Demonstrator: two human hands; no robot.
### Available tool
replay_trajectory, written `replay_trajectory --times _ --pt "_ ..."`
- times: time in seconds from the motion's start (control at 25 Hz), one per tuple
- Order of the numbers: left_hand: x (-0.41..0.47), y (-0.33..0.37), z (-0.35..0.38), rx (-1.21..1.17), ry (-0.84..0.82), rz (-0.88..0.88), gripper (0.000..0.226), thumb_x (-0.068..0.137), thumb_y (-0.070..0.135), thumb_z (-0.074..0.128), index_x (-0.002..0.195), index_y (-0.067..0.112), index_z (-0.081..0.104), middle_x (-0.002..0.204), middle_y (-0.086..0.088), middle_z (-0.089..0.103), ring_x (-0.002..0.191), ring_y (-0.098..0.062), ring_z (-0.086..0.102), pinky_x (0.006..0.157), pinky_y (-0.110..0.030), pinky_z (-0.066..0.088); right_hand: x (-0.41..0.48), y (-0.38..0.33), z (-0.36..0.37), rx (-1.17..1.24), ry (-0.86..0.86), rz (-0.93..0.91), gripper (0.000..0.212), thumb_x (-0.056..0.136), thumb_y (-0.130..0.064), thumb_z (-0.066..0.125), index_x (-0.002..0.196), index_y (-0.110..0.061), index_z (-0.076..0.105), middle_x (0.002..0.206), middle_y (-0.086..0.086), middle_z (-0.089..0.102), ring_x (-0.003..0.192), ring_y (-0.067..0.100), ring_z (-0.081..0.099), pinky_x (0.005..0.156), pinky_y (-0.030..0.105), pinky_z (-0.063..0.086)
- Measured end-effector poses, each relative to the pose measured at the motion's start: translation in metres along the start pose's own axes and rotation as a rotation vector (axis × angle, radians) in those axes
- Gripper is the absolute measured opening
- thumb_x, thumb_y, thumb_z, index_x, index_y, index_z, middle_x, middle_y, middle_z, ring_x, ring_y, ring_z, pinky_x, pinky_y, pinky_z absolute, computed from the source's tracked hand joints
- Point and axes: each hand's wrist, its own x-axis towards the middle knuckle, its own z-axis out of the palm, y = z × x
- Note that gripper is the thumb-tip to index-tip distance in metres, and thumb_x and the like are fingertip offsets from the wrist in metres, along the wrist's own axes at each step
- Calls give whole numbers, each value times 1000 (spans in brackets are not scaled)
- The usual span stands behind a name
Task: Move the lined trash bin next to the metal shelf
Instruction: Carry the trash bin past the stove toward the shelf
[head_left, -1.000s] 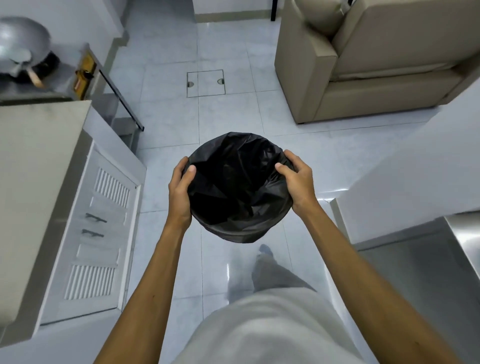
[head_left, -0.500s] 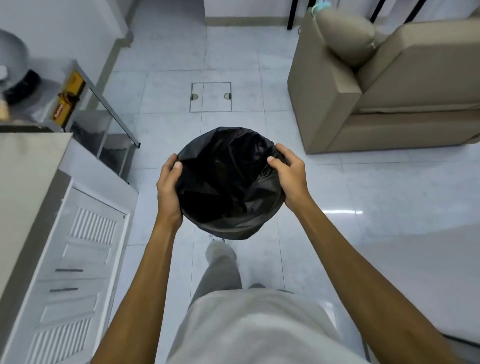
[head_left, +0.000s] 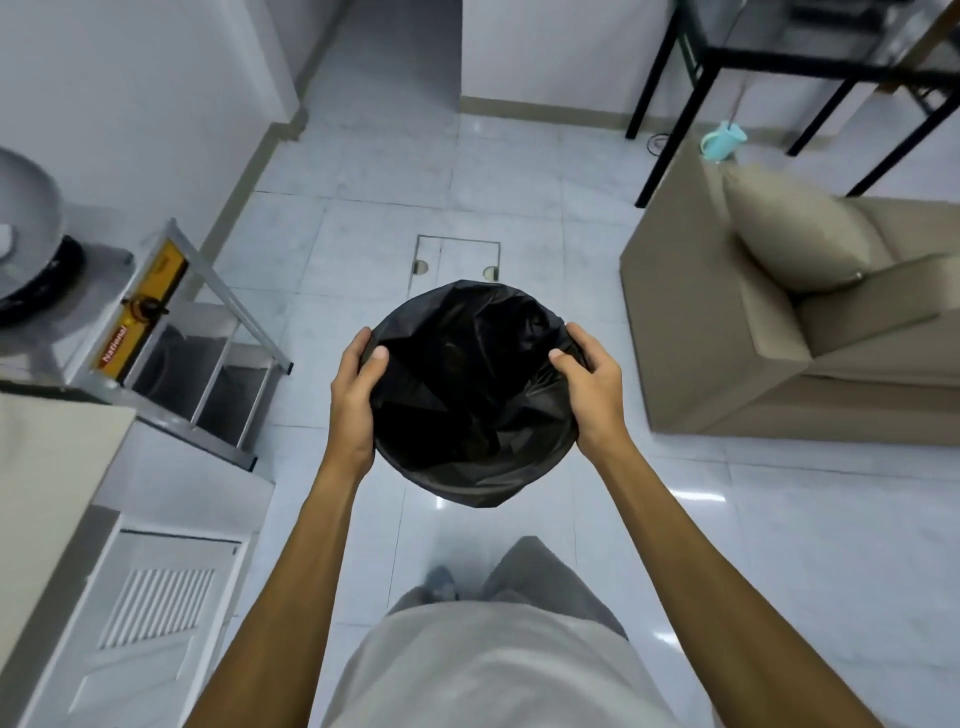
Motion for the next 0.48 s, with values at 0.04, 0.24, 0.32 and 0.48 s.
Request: replay_trajectory --times 0.04,0.24,0.32,0.48 --pt "24 5 4 11 0 10 60 94 40 66 148 14 54 147 -4 63 139 -24 58 115 -38 47 25 -8 10 3 -9 -5 48 93 -9 67 141 -14 63 127 -6 72 116 8 68 101 27 54" --pt "143 21 34 -9 145 39 67 94 38 62 156 16 47 141 10 62 129 -7 60 95 -17 53 174 -38 60 -17 -100 1 48 92 -8 67 140 -14 63 129 -5 71 119 9 67 103 28 53" --pt "195 27 46 -32 217 32 70 93 39 61 156 15 46 141 11 62 129 -6 60 94 -16 53 239 -53 82 -49 -169 13 48 93 -7 66 140 -14 63 127 -7 72 117 6 67 102 26 52" --pt "276 44 65 -77 343 75 68 92 44 60 154 20 47 146 6 58 135 -12 56 106 -24 47 341 -89 128 -122 -293 -27 48 95 -8 65 142 -15 60 123 -14 69 113 -2 64 98 20 50"
